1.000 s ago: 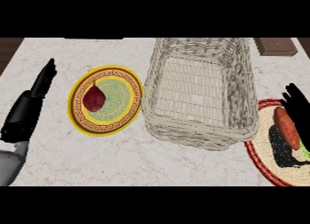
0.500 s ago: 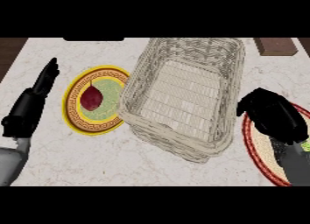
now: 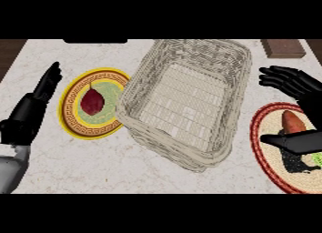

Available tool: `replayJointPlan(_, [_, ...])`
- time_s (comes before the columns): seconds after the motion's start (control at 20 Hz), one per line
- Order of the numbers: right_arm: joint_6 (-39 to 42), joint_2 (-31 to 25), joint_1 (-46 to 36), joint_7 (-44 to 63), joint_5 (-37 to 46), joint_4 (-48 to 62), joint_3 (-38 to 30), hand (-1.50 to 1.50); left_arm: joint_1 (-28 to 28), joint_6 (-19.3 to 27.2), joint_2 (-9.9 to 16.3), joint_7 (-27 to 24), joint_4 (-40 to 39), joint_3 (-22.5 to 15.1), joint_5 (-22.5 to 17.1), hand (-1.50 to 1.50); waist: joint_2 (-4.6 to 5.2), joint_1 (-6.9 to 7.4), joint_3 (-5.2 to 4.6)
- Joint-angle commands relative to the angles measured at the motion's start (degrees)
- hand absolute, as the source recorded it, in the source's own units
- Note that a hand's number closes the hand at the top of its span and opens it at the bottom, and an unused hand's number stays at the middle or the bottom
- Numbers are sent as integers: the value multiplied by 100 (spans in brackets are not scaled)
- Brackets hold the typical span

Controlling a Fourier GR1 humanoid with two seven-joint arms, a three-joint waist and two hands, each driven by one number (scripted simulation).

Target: Pick the sweet potato from the placemat and place it in the basket

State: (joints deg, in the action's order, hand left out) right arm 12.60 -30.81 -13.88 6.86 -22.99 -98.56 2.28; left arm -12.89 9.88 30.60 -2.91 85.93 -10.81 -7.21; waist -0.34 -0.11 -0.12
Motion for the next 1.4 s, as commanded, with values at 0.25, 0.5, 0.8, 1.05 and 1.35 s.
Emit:
replayJointPlan(0.25, [1824, -2834, -1134, 903, 1256, 90, 100, -150, -351, -36, -66, 186, -76, -13, 42, 0, 93, 99, -16])
replayJointPlan(0.5, [3492, -3578, -1359, 446, 1258, 521, 475, -150, -70, -159, -47, -113, -72, 52, 8, 0, 83, 205, 1])
replayJointPlan(0.8, [4550, -3383, -2100, -403, 2226, 1720, 859, -150, -211, -45, -220, 250, 213, -43, 199, 0, 91, 246, 18])
replayJointPlan(1.05, [4663, -3110, -2421, -1021, 3280, 2441, 1182, -150, 153, -199, -219, 23, 272, 57, 235, 0, 78, 207, 18])
replayJointPlan(1.35, [4106, -2793, -2408, -2205, 4403, 3095, 1626, -150, 11, -481, -144, 219, 264, 355, 106, 0, 67, 162, 20])
